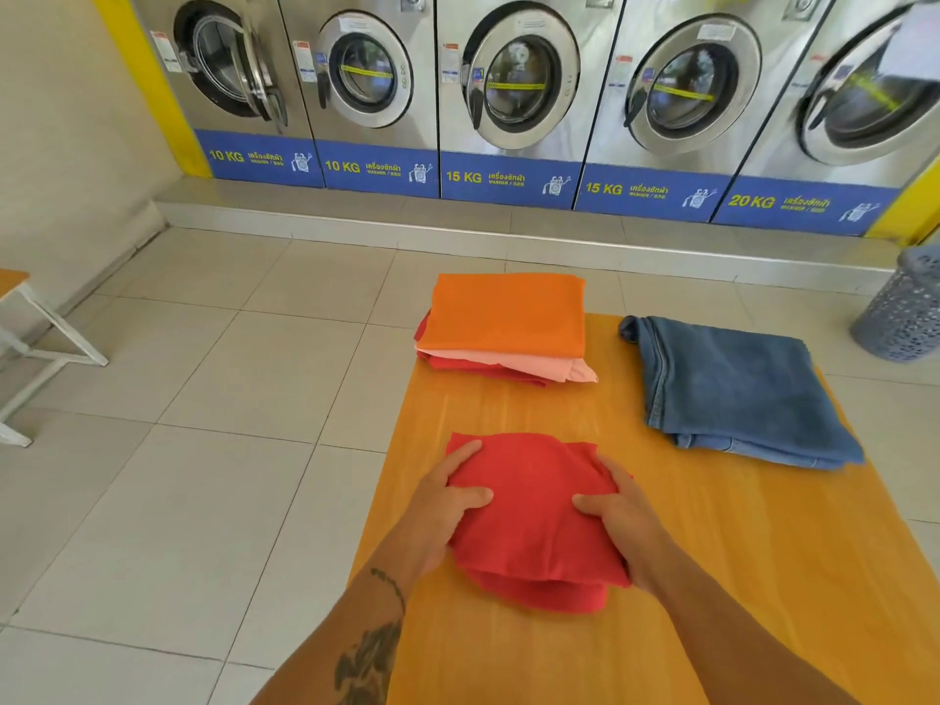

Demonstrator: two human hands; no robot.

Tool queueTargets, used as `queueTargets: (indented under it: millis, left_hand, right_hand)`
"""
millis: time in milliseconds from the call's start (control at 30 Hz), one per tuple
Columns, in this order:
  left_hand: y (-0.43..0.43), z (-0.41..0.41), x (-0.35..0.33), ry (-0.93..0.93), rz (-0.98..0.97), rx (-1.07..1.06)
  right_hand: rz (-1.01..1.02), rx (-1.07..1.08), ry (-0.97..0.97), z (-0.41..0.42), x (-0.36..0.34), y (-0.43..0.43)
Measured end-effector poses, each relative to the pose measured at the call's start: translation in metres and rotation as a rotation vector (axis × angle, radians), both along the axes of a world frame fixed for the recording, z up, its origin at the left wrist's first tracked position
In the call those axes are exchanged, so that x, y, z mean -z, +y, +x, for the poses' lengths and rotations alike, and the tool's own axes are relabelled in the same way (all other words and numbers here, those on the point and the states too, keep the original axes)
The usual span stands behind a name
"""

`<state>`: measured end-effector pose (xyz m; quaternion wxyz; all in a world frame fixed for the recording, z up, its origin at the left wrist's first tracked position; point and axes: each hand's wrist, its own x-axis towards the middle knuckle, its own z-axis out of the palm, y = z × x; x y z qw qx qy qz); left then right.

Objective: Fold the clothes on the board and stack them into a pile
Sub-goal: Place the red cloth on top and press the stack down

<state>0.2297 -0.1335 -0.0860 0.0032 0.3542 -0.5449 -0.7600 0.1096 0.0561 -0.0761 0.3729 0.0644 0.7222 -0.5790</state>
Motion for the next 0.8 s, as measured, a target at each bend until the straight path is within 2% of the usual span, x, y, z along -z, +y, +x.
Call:
queueTargets:
  millis: [167, 333, 500, 667, 800]
  left_hand:
    - [-0.04, -0.023, -0.036, 0.218, -0.169, 0.046]
    - [-0.086, -0.064, -0.083, 0.293, -0.384, 0.1]
    - [-0.121, -0.124, -0.102, 0.272, -0.506, 0.004]
    - [-0.151, -0.19, -0.092, 0.161, -0.697, -0.079]
    - [-0.164, -0.222, -0.062, 0.025, -0.75, -0.033]
  right_hand:
    - [-0.086, 0.05, 0.234, -0.025, -0.038, -0.029]
    - [-0.138, 0.012, 0.468, -0.069, -0.087, -0.067]
    - [-0.086, -0.07, 0.549, -0.131, -0.104, -0.114]
    - [-0.012, -0.106, 0.574, -0.199, -0.103, -0.16]
    - [0.178, -0.236, 0.618, -0.237, -0.063, -0.178]
